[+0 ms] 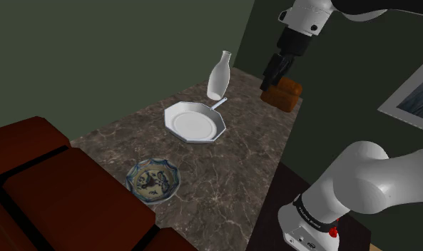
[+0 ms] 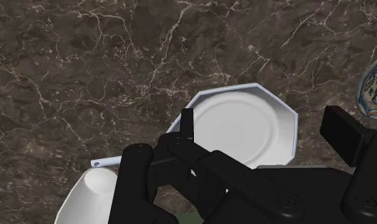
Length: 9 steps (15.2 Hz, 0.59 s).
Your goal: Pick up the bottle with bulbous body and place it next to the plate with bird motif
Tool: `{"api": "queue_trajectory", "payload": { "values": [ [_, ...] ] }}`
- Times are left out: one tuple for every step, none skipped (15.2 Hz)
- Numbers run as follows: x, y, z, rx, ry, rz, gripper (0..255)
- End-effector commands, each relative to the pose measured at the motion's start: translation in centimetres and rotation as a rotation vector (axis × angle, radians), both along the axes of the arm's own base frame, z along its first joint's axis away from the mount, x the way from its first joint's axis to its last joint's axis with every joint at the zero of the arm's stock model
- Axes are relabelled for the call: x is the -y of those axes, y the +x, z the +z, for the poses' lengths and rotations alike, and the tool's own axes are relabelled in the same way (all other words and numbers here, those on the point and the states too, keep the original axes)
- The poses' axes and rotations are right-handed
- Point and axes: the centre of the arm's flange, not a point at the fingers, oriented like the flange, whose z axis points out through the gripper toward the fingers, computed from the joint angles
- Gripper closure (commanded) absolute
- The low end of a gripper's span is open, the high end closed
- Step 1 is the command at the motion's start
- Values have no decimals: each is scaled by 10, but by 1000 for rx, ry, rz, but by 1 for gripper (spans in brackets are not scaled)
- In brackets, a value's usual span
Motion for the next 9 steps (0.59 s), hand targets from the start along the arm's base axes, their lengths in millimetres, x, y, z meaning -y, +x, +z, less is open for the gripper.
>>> {"api": "queue_trajectory", "payload": {
  "values": [
    [0,0,0,0,0,0,0],
    [6,11,-1,1,-2,-4,0],
    [12,23,-2,1,-4,-9,0],
    [18,34,-4,2,-6,-13,0],
    [24,45,-5,3,-8,-18,0],
    [30,57,-6,3,-10,-22,0],
    [37,68,-7,4,-12,-26,0],
    [43,79,-8,5,-14,-31,0],
    [49,90,-9,6,-16,-35,0]
  ]
}}
